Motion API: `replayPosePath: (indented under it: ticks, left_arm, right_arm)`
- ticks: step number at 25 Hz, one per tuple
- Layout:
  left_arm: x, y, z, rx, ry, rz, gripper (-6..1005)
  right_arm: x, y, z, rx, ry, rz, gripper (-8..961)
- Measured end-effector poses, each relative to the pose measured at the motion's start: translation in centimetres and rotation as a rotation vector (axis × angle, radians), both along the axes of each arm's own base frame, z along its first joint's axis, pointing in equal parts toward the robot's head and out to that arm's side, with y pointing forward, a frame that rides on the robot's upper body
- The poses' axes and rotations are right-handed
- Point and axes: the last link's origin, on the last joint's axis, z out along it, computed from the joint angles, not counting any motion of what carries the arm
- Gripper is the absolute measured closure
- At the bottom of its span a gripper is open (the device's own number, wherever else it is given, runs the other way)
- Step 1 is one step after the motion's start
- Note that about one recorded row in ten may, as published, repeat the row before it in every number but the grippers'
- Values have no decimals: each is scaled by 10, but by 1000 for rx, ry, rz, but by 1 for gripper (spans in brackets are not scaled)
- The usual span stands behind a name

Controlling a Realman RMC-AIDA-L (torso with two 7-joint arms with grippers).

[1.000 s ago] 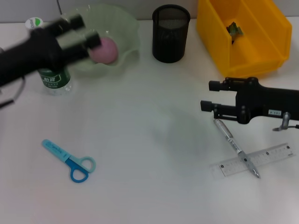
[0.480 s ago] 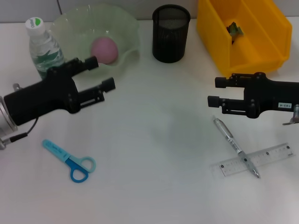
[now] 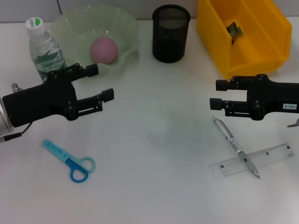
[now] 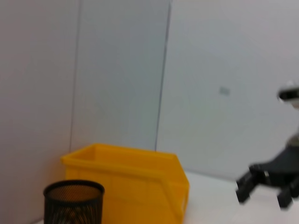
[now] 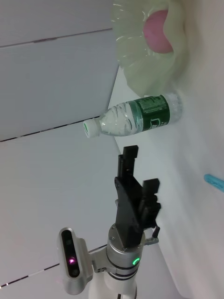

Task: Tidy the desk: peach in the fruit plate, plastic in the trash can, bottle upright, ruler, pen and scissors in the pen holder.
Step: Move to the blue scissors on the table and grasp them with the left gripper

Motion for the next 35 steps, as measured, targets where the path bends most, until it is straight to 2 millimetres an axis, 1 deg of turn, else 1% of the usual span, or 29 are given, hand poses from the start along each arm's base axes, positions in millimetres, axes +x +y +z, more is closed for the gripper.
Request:
replayPosePath:
  ticks: [1, 2, 4, 5, 8, 10, 11, 14, 15, 16, 17, 18, 19, 21, 22, 25, 26, 30, 35]
  left_arm:
    - [0, 0, 0, 0, 0, 0, 222]
    - [2, 4, 2, -22, 61, -35, 223]
    - [4, 7, 4, -33, 88, -52, 223]
    - [8, 12, 8, -60, 130, -85, 223]
    - [12, 15, 13, -91, 166, -120, 224]
    - [22, 19, 23, -129, 244, -199, 224]
    - [22, 19, 23, -129, 244, -199, 224]
    - [30, 21, 34, -140, 325, -271, 225]
    - [36, 24, 41, -148, 402, -320, 225]
    - [36, 24, 41, -148, 402, -320, 225]
    - [40, 26, 45, -151, 473, -350, 226]
    - [40, 26, 45, -151, 473, -350, 226]
    - [41, 28, 46, -152, 516, -366, 226]
    - [46, 32, 46, -187, 650, -431, 226]
    - [46, 32, 46, -187, 650, -431, 226]
    - [51, 35, 42, -229, 760, -487, 227]
    - [51, 35, 42, -229, 760, -487, 227]
    - [54, 39, 38, -266, 901, -571, 228]
    - [55, 41, 39, -274, 988, -635, 229]
  right_arm:
    - [0, 0, 0, -1, 2, -5, 316]
    - [0, 1, -1, -3, 5, -13, 316]
    - [0, 1, -2, -5, 4, -15, 316]
    - [-1, 1, -3, -6, 5, -16, 316]
    - [0, 1, -3, -5, 7, -21, 316]
    - [1, 0, -5, -9, 19, -43, 316]
    - [1, 0, -5, -9, 19, -43, 316]
    - [2, 0, -7, -23, 35, -79, 316]
    - [3, 1, -7, -26, 38, -100, 316]
    - [3, 1, -7, -26, 38, -100, 316]
    - [4, 2, -7, -24, 39, -124, 316]
    - [4, 2, -7, -24, 39, -124, 316]
    - [4, 3, -8, -22, 40, -138, 316]
    - [5, 7, -13, -6, 39, -177, 316]
    - [5, 7, -13, -6, 39, -177, 316]
    - [4, 11, -17, 5, 40, -198, 316]
    - [4, 11, -17, 5, 40, -198, 316]
    - [2, 15, -22, 28, 43, -224, 316]
    - [2, 18, -25, 53, 55, -248, 316]
